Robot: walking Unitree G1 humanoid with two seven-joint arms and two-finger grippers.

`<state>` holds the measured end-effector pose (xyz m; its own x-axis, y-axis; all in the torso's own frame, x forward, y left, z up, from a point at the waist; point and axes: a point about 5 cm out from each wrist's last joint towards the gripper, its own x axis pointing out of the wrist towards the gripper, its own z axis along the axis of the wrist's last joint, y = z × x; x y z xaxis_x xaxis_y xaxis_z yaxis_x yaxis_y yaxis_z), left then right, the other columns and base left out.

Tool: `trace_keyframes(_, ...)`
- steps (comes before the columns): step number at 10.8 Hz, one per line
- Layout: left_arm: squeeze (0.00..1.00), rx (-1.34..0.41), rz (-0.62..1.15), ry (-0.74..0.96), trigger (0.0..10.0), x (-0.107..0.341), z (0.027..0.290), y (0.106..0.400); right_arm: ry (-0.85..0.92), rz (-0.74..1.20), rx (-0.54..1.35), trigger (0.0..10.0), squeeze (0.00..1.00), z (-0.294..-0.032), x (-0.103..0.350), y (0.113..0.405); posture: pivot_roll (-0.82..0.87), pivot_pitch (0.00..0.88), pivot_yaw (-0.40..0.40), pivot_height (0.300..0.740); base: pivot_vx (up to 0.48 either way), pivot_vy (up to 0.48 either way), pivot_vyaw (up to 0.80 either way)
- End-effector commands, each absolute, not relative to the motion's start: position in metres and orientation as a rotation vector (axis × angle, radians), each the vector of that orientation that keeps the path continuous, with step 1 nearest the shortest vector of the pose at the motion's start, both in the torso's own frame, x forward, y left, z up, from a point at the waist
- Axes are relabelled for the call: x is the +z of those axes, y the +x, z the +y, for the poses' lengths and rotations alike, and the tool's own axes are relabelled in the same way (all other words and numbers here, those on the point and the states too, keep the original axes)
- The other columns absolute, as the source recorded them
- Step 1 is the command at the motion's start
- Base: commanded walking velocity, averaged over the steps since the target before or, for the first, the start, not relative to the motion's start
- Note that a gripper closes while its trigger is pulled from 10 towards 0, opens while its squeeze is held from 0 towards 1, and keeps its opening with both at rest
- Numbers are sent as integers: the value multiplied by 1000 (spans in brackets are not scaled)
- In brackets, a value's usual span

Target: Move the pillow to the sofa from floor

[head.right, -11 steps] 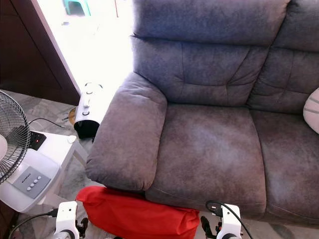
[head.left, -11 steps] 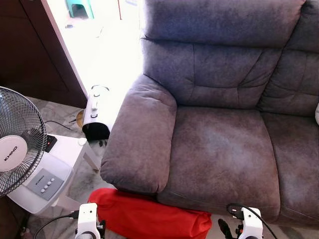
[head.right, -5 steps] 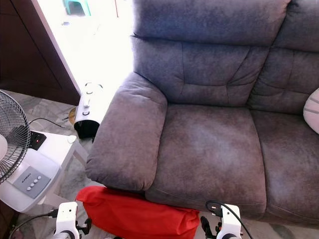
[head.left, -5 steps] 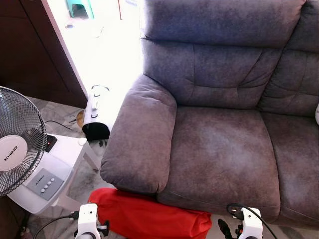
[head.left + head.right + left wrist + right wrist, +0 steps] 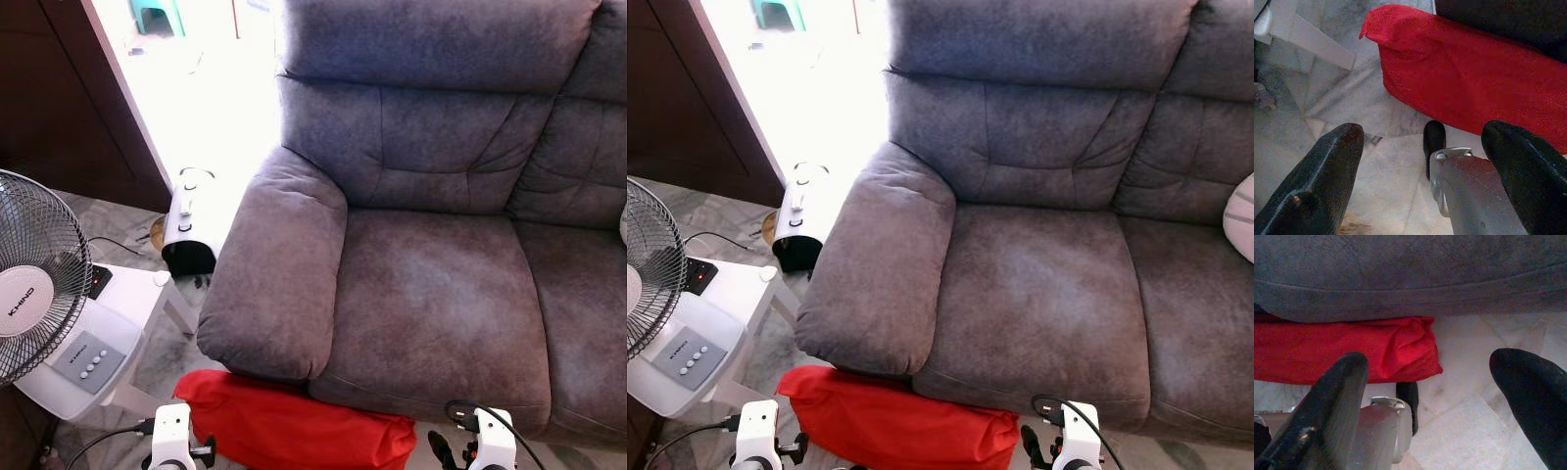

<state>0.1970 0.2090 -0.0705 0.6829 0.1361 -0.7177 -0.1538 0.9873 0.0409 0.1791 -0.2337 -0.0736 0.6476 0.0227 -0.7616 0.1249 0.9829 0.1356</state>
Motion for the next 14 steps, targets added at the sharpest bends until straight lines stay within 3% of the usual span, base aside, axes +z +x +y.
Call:
trace_keyframes(1, 1000, 185, 842, -37, 10000, -76, 210, 188, 196, 893, -77, 10000, 1000, -235, -78, 170, 66, 178, -10, 740, 0, 0, 0)
trace_keyframes(2, 1000, 192, 841, -28, 10000, -76, 211, 188, 188, 895, -78, 10000, 1000, -236, -78, 171, 66, 178, -10, 740, 0, 0, 0)
trace_keyframes(3, 0, 205, 838, -27, 10000, -75, 212, 189, 180, 898, -78, 10000, 0, -236, -77, 171, 66, 178, -9, 740, 0, 0, 0)
trace_keyframes(10, 0, 217, 848, -14, 10000, -75, 214, 189, 188, 899, -98, 10000, 0, -236, -78, 170, 68, 178, -7, 740, 0, 121, 0)
trace_keyframes(12, 0, 214, 849, -11, 10000, -75, 214, 189, 198, 887, -100, 10000, 0, -236, -78, 171, 69, 172, -4, 740, 0, 0, -706)
trace_keyframes(14, 0, 203, 844, -3, 10000, -74, 214, 191, 195, 880, -100, 10000, 0, -236, -77, 171, 70, 166, -3, 740, 0, 0, 0)
